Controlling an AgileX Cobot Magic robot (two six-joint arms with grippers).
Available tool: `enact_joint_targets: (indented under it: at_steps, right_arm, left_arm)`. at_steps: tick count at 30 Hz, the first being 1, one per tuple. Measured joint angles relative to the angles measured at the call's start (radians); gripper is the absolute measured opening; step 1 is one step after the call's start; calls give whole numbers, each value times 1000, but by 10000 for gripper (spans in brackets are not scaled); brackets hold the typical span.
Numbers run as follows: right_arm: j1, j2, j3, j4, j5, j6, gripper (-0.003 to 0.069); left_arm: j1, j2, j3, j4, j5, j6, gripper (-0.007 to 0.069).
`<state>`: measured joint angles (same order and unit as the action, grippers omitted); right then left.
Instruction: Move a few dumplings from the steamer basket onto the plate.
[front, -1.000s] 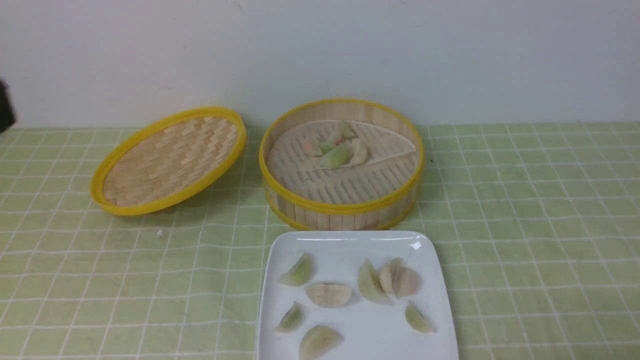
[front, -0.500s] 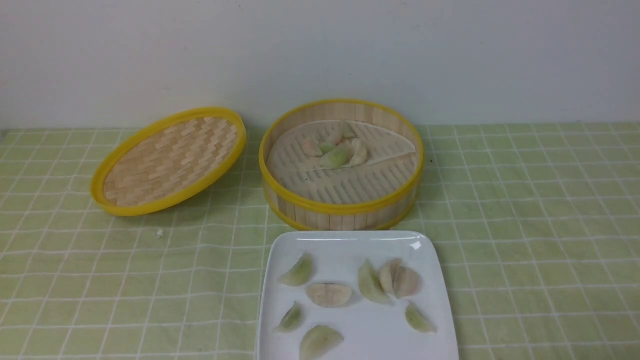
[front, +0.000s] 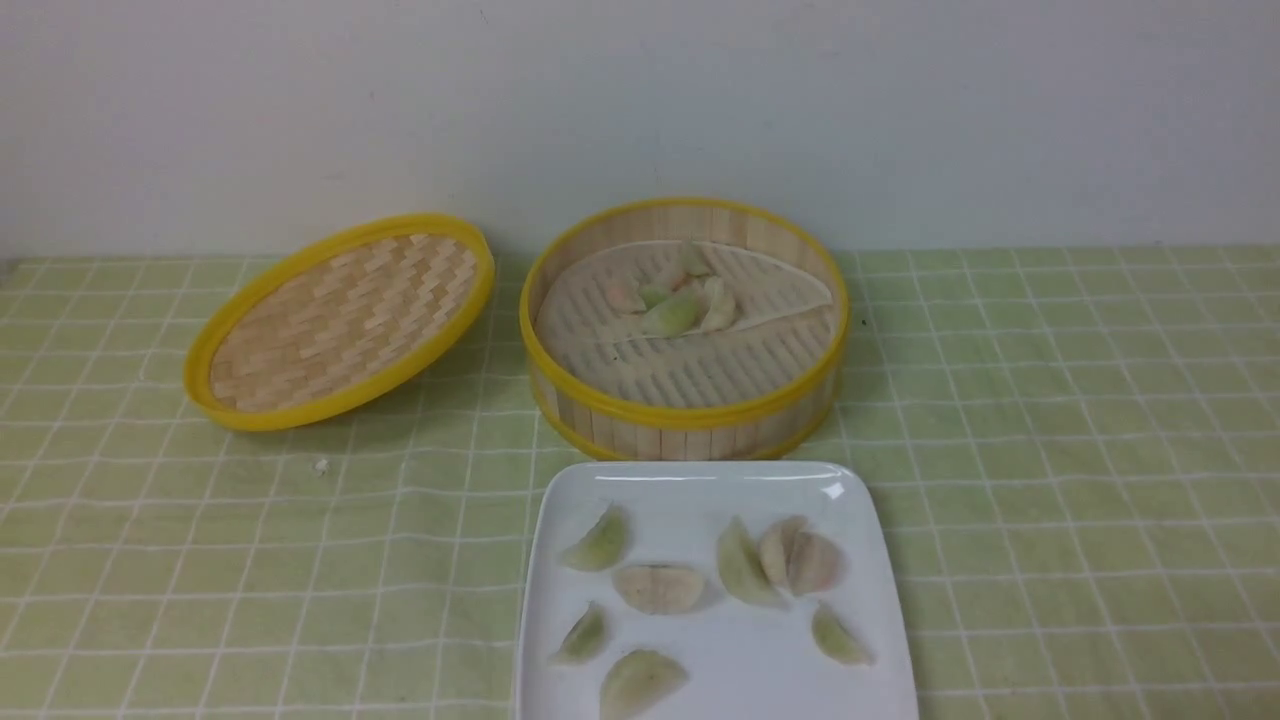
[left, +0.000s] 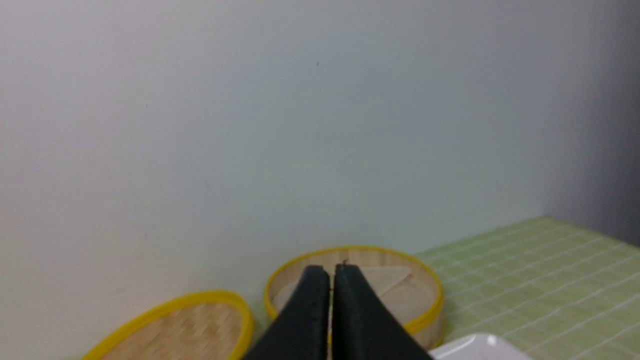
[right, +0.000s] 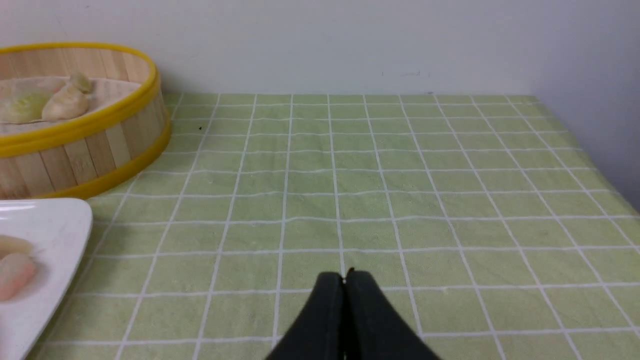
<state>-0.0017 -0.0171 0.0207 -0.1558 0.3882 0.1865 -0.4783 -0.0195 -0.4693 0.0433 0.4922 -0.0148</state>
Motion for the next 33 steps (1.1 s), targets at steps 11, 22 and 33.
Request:
enact_joint_targets:
  at_steps: [11, 22, 33]
  right_arm:
    - [0, 0, 0, 0, 0, 0, -15]
    - [0, 0, 0, 0, -1, 0, -15]
    - [0, 0, 0, 0, -1, 0, -15]
  left_arm:
    - [404, 1, 379, -30, 2, 44, -6]
    - [475, 2, 495, -37, -110, 46, -6]
    - [475, 2, 496, -37, -111, 46, -6]
